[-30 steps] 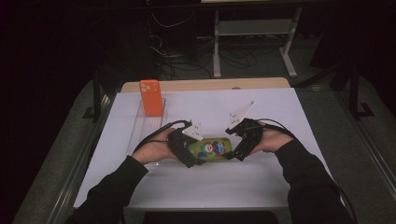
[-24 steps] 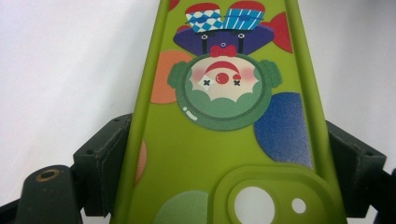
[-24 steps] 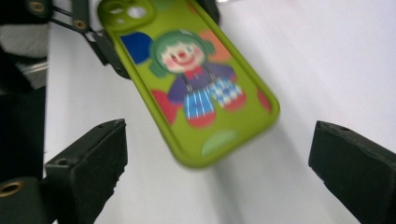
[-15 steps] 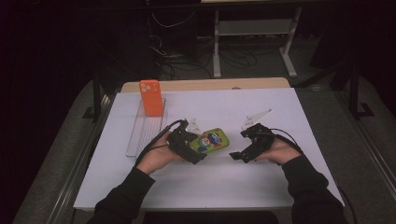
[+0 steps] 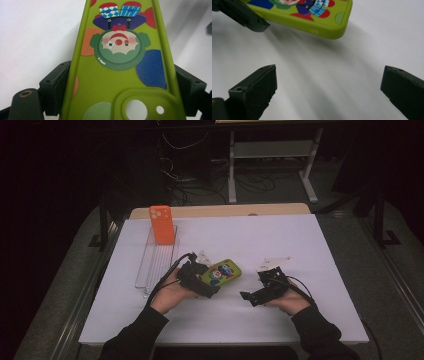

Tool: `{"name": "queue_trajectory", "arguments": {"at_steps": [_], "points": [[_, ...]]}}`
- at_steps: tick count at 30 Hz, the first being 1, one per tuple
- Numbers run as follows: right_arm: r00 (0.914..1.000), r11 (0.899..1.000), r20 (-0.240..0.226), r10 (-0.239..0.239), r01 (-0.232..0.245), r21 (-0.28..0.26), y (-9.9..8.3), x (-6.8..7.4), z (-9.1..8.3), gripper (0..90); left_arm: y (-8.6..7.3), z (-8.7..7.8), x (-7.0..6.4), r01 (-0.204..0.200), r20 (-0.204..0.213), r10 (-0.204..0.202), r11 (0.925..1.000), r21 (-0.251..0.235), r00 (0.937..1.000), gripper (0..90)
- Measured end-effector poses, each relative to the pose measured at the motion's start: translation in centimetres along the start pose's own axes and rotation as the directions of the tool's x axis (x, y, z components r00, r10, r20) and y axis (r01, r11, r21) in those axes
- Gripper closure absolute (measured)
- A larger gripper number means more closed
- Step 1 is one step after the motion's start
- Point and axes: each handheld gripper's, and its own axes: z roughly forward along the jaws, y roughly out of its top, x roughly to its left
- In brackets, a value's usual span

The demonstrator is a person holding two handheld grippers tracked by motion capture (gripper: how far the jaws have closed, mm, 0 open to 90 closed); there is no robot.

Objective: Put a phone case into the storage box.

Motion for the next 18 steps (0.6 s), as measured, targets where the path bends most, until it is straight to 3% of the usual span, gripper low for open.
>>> {"name": "queue_trajectory", "arguments": {"at_steps": [6,12,16,18], "points": [[0.9996,0.999,0.028,-0.008,0.009,-0.041,-0.13,0.23,0.66,0.0,0.01,-0.32,0.08,-0.005,0.002,0.005,0.9998,-0.017,1.0,15.4],[0.9963,0.996,0.064,-0.057,0.061,-0.07,-0.08,0.5,0.6,0.0,0.02,-0.26,0.05,-0.007,0.008,0.007,0.9998,-0.018,0.9999,15.5],[0.9914,0.992,0.096,-0.09,0.098,-0.083,-0.05,0.64,0.45,0.0,0.09,-0.27,-0.1,-0.015,0.009,0.015,0.9998,-0.016,0.9998,15.5],[0.9823,0.987,0.133,-0.132,0.143,-0.078,-0.03,0.78,0.39,0.0,0.12,-0.28,-0.12,-0.019,0.011,0.019,0.9996,-0.019,0.9998,15.5]]}}
